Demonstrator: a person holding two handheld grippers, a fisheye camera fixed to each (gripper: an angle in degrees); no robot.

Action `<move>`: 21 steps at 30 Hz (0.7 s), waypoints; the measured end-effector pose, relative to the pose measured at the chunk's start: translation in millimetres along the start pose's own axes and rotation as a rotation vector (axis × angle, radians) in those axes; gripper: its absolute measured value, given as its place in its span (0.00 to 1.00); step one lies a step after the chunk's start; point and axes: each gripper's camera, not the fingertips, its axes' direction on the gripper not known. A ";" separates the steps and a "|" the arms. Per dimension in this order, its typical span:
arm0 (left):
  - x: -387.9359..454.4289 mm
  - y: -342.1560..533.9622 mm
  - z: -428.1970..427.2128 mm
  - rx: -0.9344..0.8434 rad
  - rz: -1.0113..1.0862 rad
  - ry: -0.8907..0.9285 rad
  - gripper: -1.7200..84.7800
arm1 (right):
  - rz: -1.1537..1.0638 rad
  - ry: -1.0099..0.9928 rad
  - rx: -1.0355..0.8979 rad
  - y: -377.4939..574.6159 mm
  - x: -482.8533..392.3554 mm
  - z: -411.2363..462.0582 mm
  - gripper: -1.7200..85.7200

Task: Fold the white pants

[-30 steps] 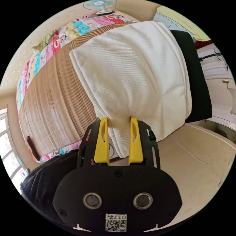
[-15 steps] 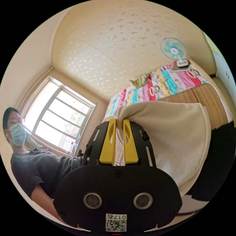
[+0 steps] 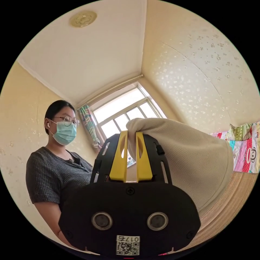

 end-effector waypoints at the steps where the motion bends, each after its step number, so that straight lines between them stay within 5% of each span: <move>1: -19.1 -6.3 1.9 0.032 -0.036 0.179 0.32 | -0.001 -0.014 -0.015 2.4 0.7 8.9 0.03; 4: -59.5 -7.7 -27.0 0.242 -0.002 0.548 0.27 | 0.009 -0.036 -0.113 18.5 3.5 47.5 0.03; 8: -83.3 -13.0 -81.6 0.300 0.160 0.552 0.17 | 0.057 0.050 -0.243 51.4 14.3 65.2 0.03; 18: -38.1 7.5 -124.0 0.046 0.932 0.104 0.13 | 0.633 0.602 -0.423 153.9 113.5 23.5 0.05; 21: -39.8 18.5 -84.3 -0.085 1.057 -0.208 0.13 | 0.736 0.630 -0.418 170.3 134.7 20.1 0.06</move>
